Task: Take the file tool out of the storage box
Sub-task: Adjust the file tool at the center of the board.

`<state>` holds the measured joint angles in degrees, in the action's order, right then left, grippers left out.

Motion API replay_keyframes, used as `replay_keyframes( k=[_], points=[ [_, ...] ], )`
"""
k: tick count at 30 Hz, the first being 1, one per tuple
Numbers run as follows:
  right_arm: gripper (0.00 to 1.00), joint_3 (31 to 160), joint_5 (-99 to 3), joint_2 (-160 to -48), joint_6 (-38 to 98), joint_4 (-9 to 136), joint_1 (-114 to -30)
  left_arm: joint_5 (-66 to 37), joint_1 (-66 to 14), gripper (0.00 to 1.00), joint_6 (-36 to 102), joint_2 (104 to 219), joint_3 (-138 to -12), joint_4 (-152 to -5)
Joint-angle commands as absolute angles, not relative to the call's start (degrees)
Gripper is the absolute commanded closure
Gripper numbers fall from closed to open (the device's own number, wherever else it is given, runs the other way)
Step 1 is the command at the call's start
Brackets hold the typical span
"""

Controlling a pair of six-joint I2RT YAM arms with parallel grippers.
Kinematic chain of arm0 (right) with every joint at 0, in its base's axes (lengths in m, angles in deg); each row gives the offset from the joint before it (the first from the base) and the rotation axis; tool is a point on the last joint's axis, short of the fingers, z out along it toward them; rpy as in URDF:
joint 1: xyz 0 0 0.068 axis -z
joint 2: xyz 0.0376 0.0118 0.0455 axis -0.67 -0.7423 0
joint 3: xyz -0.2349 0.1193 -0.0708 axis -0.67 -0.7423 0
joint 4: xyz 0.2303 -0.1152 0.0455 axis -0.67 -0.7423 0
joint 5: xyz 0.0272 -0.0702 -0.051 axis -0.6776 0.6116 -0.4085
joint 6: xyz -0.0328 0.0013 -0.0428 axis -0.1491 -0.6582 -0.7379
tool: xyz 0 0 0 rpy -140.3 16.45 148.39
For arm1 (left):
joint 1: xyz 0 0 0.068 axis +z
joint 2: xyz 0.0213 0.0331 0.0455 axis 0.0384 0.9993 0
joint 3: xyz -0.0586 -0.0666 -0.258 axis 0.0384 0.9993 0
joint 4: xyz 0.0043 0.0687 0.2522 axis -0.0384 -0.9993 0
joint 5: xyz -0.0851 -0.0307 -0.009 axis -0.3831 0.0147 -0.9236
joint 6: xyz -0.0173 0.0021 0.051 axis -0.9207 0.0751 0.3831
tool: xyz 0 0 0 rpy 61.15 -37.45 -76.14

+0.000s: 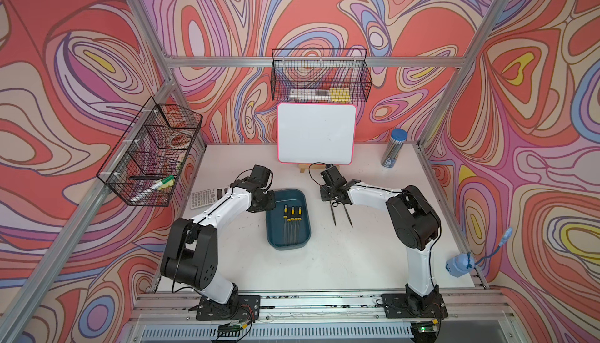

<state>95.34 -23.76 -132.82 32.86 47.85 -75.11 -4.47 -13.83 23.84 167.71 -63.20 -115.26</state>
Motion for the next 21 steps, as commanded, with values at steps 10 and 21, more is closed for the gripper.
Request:
replay_keyframes(
  k=[10,21],
  points=[
    [0.55,93.63,-21.86,-131.1,34.66,47.4,-74.85,-5.92,-13.43,0.66,23.23,166.2,-62.2,-114.82],
    [0.54,101.47,-25.44,-125.09,30.59,48.77,-83.45,-5.55,-13.15,0.66,21.33,163.31,-61.18,-112.12]
  ],
)
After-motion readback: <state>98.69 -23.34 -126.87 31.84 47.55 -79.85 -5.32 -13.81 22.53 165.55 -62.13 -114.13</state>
